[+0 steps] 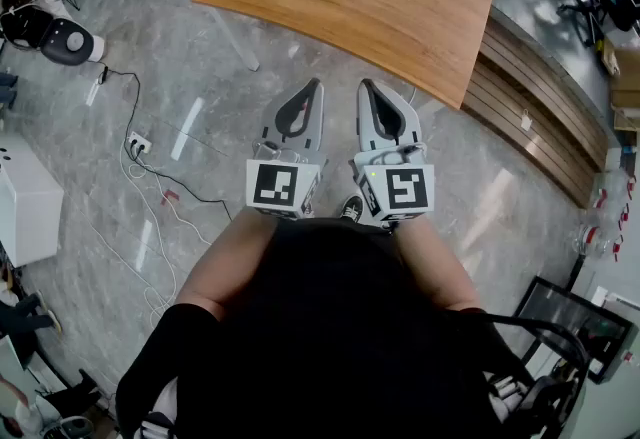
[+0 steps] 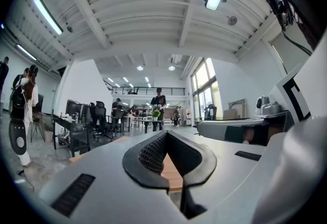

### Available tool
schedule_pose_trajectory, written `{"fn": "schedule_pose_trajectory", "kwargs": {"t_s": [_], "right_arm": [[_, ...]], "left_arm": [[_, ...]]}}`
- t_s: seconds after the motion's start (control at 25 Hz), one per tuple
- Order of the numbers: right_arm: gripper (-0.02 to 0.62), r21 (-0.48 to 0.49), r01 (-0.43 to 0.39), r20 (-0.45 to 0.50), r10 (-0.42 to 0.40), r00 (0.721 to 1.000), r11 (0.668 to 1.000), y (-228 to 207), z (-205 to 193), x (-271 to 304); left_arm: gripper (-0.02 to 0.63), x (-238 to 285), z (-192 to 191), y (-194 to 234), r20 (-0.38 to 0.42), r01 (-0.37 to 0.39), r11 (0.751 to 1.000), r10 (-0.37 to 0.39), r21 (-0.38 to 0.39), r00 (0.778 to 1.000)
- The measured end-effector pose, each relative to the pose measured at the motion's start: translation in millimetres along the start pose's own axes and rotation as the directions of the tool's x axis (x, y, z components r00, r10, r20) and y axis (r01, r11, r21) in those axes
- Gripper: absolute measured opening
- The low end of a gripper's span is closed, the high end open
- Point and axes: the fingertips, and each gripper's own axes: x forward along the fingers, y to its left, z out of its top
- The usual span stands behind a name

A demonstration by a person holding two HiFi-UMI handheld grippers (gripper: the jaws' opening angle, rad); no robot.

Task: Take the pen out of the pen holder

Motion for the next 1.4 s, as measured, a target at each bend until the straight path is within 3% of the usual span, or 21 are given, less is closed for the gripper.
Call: {"fn": "schedule_pose_trajectory", "kwargs": {"t_s": [0.48, 0.64, 0.92, 1.4], "right_arm": [[0.012, 0.011, -0.008, -0.008, 0.008, 1.000, 1.000, -15.8, -6.5, 0.6], [0.013, 0.060, -0.008, -0.001, 0.008, 1.000, 0.998, -35.8, -7.1, -0.2], [0.014, 0.050, -0.030, -0.005, 0.031, 1.000, 0.998, -68.5, -13.8, 1.9], [0.014, 0.060, -0.044, -0.031, 0.046, 0.998, 0.997, -122.8, -42.7, 90.6]], "left_arm": [[0.000, 15.4, -4.1, -8.8, -0.010, -0.002, 1.000, 0.002, -0.002, 1.000], [0.000, 25.2, -8.3, -17.7, -0.031, -0.014, 1.000, 0.014, -0.004, 0.999], [0.000, 51.6, -14.2, -31.4, -0.042, -0.066, 0.998, 0.066, 0.016, 0.997], [0.000, 151.3, -39.4, 19.6, -0.052, -0.107, 0.994, 0.107, 0.012, 0.993]]}}
